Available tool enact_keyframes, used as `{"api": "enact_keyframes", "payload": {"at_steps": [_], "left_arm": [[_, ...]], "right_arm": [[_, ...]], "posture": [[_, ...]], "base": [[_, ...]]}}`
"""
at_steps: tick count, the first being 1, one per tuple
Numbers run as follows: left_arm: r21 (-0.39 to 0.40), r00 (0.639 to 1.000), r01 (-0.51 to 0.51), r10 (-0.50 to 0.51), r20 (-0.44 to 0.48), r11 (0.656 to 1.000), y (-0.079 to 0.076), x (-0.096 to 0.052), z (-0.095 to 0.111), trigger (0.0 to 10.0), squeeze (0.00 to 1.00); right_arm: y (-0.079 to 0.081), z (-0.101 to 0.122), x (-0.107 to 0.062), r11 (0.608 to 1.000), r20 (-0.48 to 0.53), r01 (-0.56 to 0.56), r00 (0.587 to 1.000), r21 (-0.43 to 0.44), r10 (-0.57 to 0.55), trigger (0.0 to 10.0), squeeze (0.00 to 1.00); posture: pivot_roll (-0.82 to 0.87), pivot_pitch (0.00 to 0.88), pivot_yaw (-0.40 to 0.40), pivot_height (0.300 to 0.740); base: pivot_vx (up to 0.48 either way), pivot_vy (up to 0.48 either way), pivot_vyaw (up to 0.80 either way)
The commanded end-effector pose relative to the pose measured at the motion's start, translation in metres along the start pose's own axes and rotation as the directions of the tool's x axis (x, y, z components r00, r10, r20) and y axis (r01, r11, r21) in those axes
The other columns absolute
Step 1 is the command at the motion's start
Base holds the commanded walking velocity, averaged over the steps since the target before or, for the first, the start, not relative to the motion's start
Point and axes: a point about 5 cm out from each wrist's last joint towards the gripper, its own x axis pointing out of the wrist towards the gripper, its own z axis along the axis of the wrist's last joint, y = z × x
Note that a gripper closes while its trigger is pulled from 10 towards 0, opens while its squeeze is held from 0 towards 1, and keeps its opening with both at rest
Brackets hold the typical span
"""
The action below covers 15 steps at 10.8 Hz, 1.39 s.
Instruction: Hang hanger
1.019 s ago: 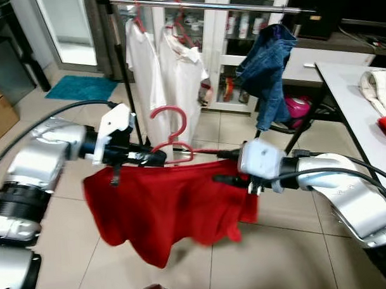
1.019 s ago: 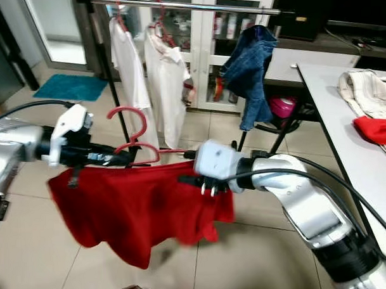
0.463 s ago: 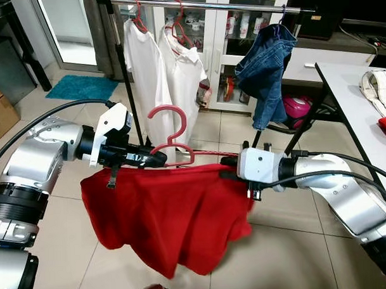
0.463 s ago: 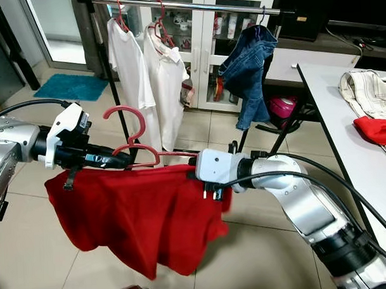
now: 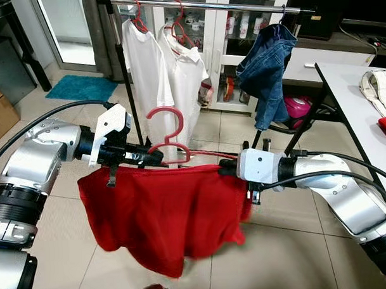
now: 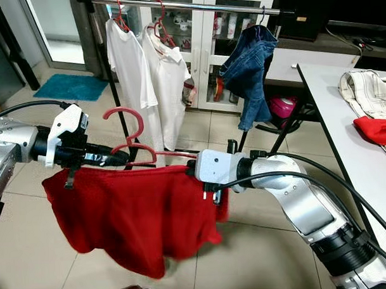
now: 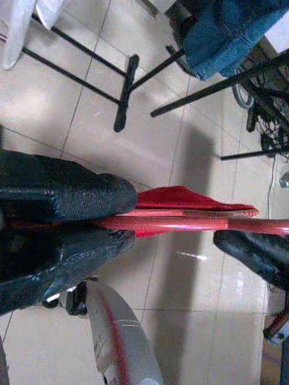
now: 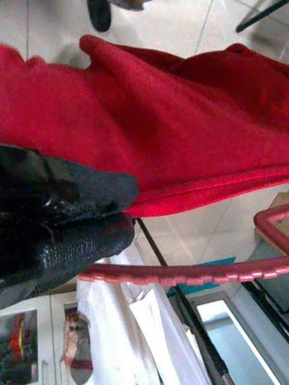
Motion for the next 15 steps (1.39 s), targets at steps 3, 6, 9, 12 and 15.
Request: {"api": "enact_keyframes", "payload": {"at_steps": [3, 6, 9, 12, 15], "left_arm": [[0.019, 1.000, -0.023, 0.023, -0.012, 1.000, 0.002, -0.006, 0.003, 0.0, 0.00], [-0.009, 0.995, 0.077, -0.077, -0.059, 0.997, -0.009, 0.000, -0.006, 0.0, 0.00], [0.027, 0.998, -0.003, 0.005, -0.069, 1.000, -0.002, 0.003, -0.007, 0.0, 0.00], [0.048, 0.996, -0.084, 0.085, -0.024, 0.995, 0.002, 0.001, -0.003, 0.0, 0.00], [0.039, 0.995, -0.101, 0.101, 0.009, 0.994, 0.000, -0.003, -0.003, 0.0, 0.00]], "right_arm": [[0.000, -0.007, -0.012, 1.000, -0.022, 0.017, 1.000, 0.018, -0.017, 0.0, 0.00], [-0.012, -0.019, -0.024, 0.997, -0.099, 0.079, 0.992, -0.008, -0.080, 0.0, 0.00], [-0.011, -0.014, -0.025, 0.999, -0.059, 0.046, 0.997, 0.024, -0.044, 3.6, 0.00], [0.000, -0.034, -0.023, 0.880, -0.110, 0.184, 0.982, 0.439, -0.151, 10.0, 1.00], [0.010, -0.029, -0.017, 0.687, -0.045, 0.195, 0.972, 0.700, -0.229, 10.0, 1.00]], "posture": [[-0.05, 0.000, 0.016, 0.740], [-0.05, 0.000, 0.017, 0.740], [-0.05, 0.000, 0.010, 0.740], [-0.05, 0.000, 0.006, 0.740], [-0.05, 0.000, 0.011, 0.740]], "base": [[0.000, 0.000, 0.00], [0.000, 0.000, 0.00], [0.000, 0.000, 0.00], [0.000, 0.000, 0.00], [0.000, 0.000, 0.00]]}}
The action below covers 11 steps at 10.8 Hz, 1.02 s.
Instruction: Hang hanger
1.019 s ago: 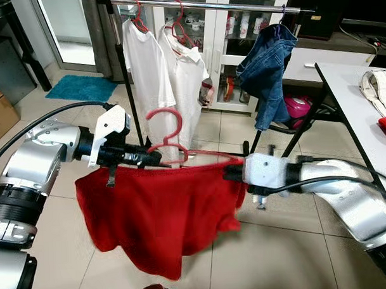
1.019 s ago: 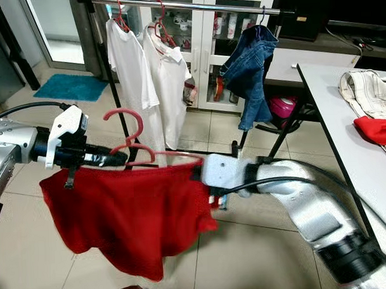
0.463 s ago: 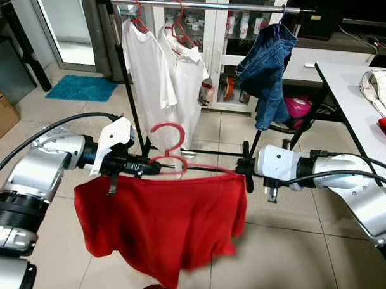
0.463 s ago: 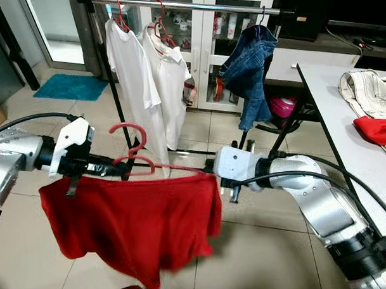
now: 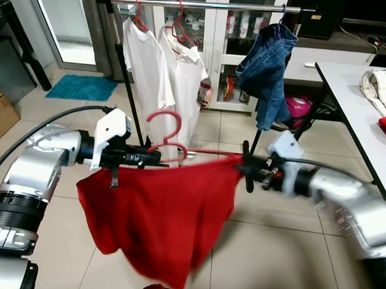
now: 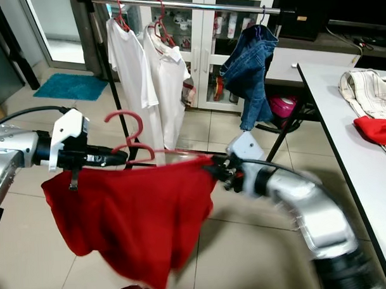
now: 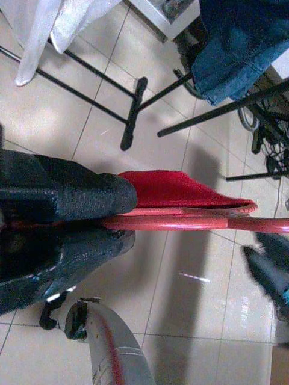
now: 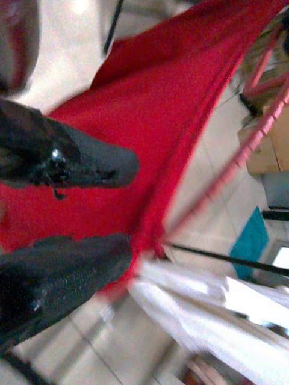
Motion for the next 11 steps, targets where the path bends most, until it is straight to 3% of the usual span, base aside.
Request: {"api": "enact_keyframes", "payload": {"at_steps": [1, 3, 4, 5, 6, 7, 8, 9, 11], "left_arm": [[0.025, 0.999, -0.012, 0.011, 0.032, 1.000, 0.001, -0.004, 0.008, 0.0, 0.00], [0.009, 0.999, 0.032, -0.032, 0.031, 0.999, -0.003, -0.014, 0.009, 0.0, 0.00], [0.022, 1.000, 0.019, -0.020, 0.016, 1.000, -0.001, -0.016, 0.010, 0.0, 0.00], [0.039, 1.000, -0.009, 0.009, 0.005, 0.999, 0.001, -0.015, 0.010, 0.0, 0.00], [0.058, 0.999, -0.051, 0.051, 0.003, 0.997, 0.002, -0.006, 0.010, 0.0, 0.00], [0.068, 0.998, -0.063, 0.062, 0.011, 0.996, 0.001, -0.001, 0.010, 0.0, 0.00], [0.074, 0.993, -0.111, 0.108, 0.049, 0.991, 0.000, 0.011, 0.013, 0.0, 0.00], [0.071, 0.990, -0.134, 0.129, 0.062, 0.988, 0.000, 0.014, 0.013, 0.0, 0.00], [0.046, 0.981, -0.178, 0.173, 0.092, 0.983, -0.006, 0.023, 0.009, 0.0, 0.00]], "right_arm": [[-0.003, 0.003, -0.004, 0.999, 0.009, 0.028, 1.000, 0.017, -0.029, 10.0, 1.00], [-0.004, 0.005, -0.010, 0.993, 0.064, -0.003, 0.998, -0.118, 0.011, 10.0, 1.00], [0.002, 0.011, -0.012, 0.996, 0.094, -0.057, 0.993, -0.075, 0.064, 10.0, 1.00], [0.009, 0.014, -0.012, 0.994, 0.090, -0.100, 0.991, 0.045, 0.096, 10.0, 1.00], [0.017, 0.009, -0.006, 0.963, 0.051, -0.116, 0.993, 0.243, 0.106, 10.0, 1.00], [0.018, 0.009, -0.003, 0.956, 0.048, -0.103, 0.994, 0.276, 0.093, 10.0, 1.00], [0.011, 0.005, 0.013, 0.911, 0.055, 0.013, 0.998, 0.412, -0.039, 10.0, 0.31], [0.008, 0.004, 0.016, 0.896, 0.046, 0.062, 0.995, 0.440, -0.091, 10.0, 0.00], [0.003, 0.006, 0.021, 0.830, 0.011, 0.195, 0.972, 0.523, -0.235, 10.0, 0.00]], "posture": [[-0.05, 0.000, 0.011, 0.740], [-0.05, 0.000, 0.014, 0.740], [-0.05, 0.000, 0.013, 0.740], [-0.04, 0.000, 0.013, 0.740], [-0.04, 0.000, 0.013, 0.740], [-0.05, 0.000, 0.014, 0.740], [-0.05, 0.000, 0.011, 0.740], [-0.05, 0.000, 0.009, 0.740], [-0.04, 0.000, 0.004, 0.740]], "base": [[0.000, 0.000, 0.00], [0.000, 0.000, 0.00], [0.000, 0.000, 0.00], [0.000, 0.000, 0.00], [0.000, 0.000, 0.00], [0.000, 0.000, 0.00], [0.000, 0.000, 0.00], [0.000, 0.000, 0.00], [0.000, 0.000, 0.00]]}}
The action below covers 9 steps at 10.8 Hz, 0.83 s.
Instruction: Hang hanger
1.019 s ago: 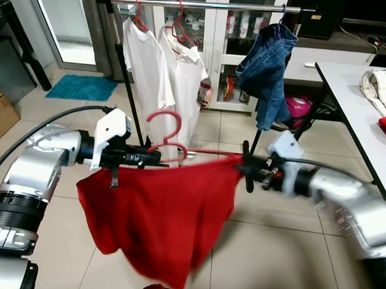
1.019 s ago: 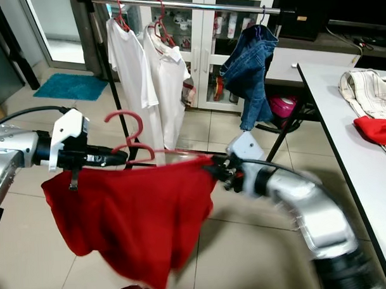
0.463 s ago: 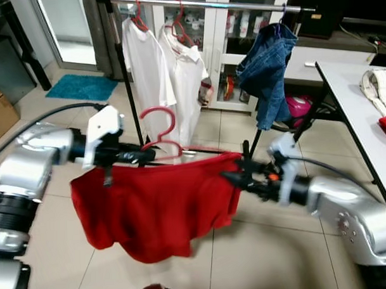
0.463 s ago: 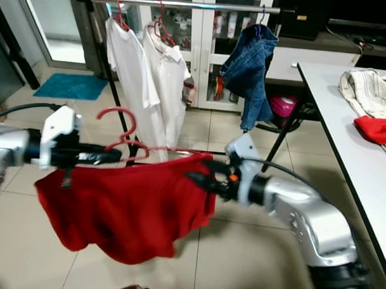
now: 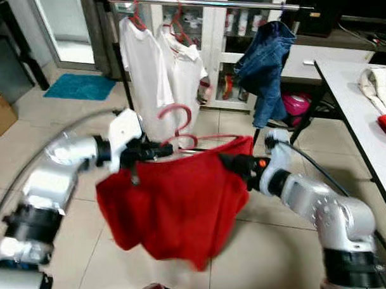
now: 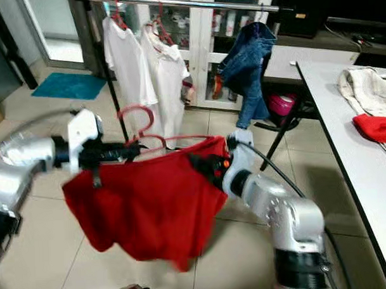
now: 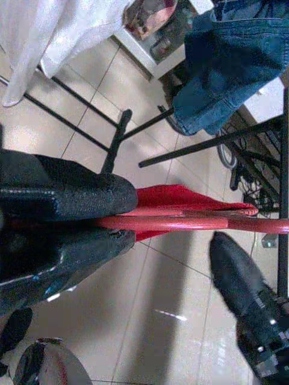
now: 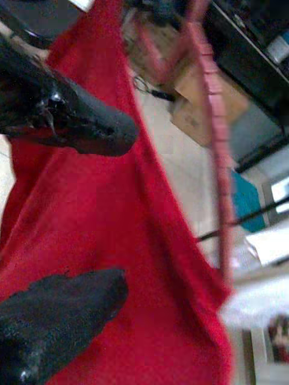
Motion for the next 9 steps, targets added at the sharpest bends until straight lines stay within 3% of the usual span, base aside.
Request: {"api": "enact_keyframes", "payload": {"at_steps": [1, 7, 8, 9], "left_arm": [[0.031, 0.999, -0.034, 0.033, 0.011, 0.999, 0.002, -0.003, 0.007, 0.0, 0.00], [-0.011, 0.999, 0.015, -0.015, 0.033, 1.000, -0.010, -0.003, 0.010, 0.0, 0.00], [-0.013, 0.999, 0.013, -0.013, 0.032, 1.000, -0.010, -0.004, 0.011, 0.0, 0.00], [-0.016, 1.000, 0.012, -0.011, 0.029, 1.000, -0.010, -0.005, 0.010, 0.0, 0.00]], "right_arm": [[-0.003, 0.007, -0.002, 0.997, 0.029, 0.043, 0.999, 0.065, -0.045, 10.0, 0.00], [-0.007, 0.014, 0.013, 0.975, 0.052, 0.162, 0.984, 0.152, -0.171, 10.0, 0.00], [-0.009, 0.014, 0.013, 0.973, 0.053, 0.169, 0.982, 0.157, -0.179, 9.1, 0.00], [-0.010, 0.015, 0.014, 0.971, 0.055, 0.177, 0.981, 0.159, -0.187, 4.8, 0.00]], "posture": [[-0.04, 0.000, 0.004, 0.740], [-0.02, 0.000, 0.007, 0.740], [-0.02, 0.000, 0.004, 0.740], [-0.02, 0.000, 0.003, 0.740]], "base": [[0.000, 0.000, 0.00], [0.000, 0.000, 0.00], [0.000, 0.000, 0.00], [0.000, 0.000, 0.00]]}}
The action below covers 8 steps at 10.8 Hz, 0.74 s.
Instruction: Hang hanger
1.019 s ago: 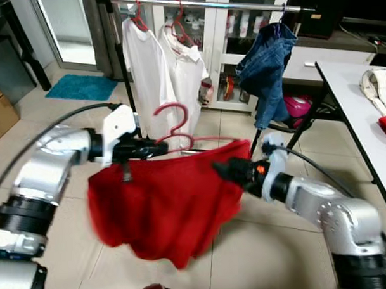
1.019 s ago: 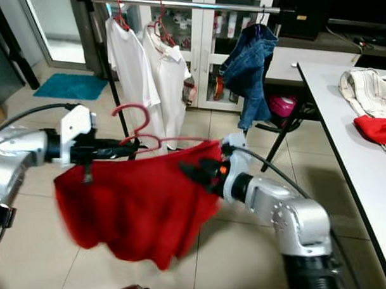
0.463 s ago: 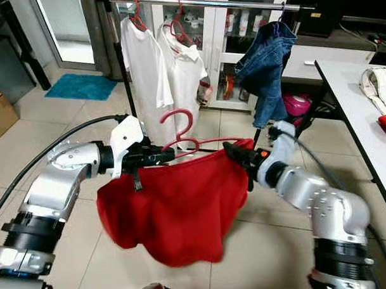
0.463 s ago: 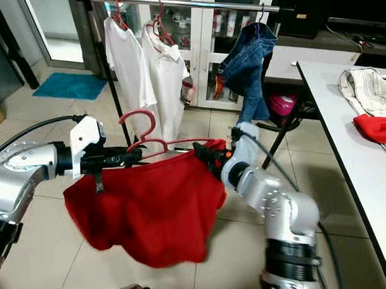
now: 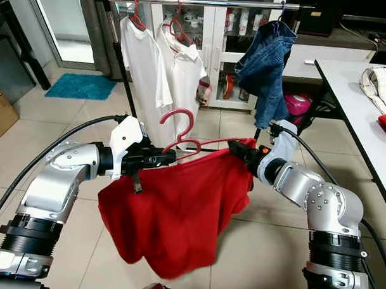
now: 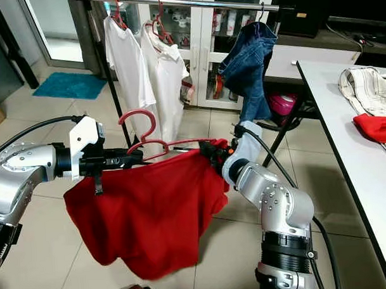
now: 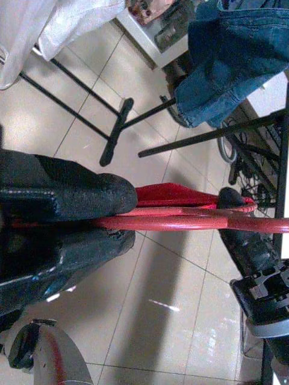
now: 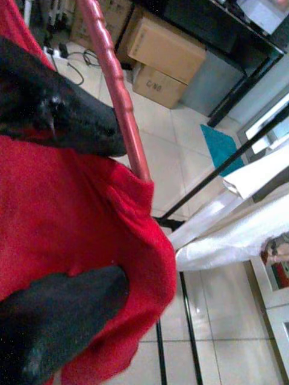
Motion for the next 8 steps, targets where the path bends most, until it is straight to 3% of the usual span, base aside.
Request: {"api": "enact_keyframes", "payload": {"at_steps": [1, 8], "left_arm": [[0.031, 1.000, -0.012, 0.012, 0.015, 0.999, 0.0011, -0.0052, 0.0078, 0.0, 0.00], [0.039, 0.998, -0.057, 0.058, -0.016, 0.998, 0.0109, -0.0139, 0.0095, 0.0, 0.00]], "right_arm": [[-0.0008, 0.0055, 0.0005, 1.000, 0.019, 0.011, 1.000, 0.004, -0.011, 0.0, 0.00], [0.0004, 0.0052, 0.0008, 0.999, 0.027, -0.026, 0.999, 0.028, 0.026, 0.0, 0.00]], "posture": [[-0.01, 0.000, 0.002, 0.740], [-0.01, 0.000, 0.010, 0.740]], "base": [[0.000, 0.000, 0.00], [0.000, 0.000, 0.00]]}}
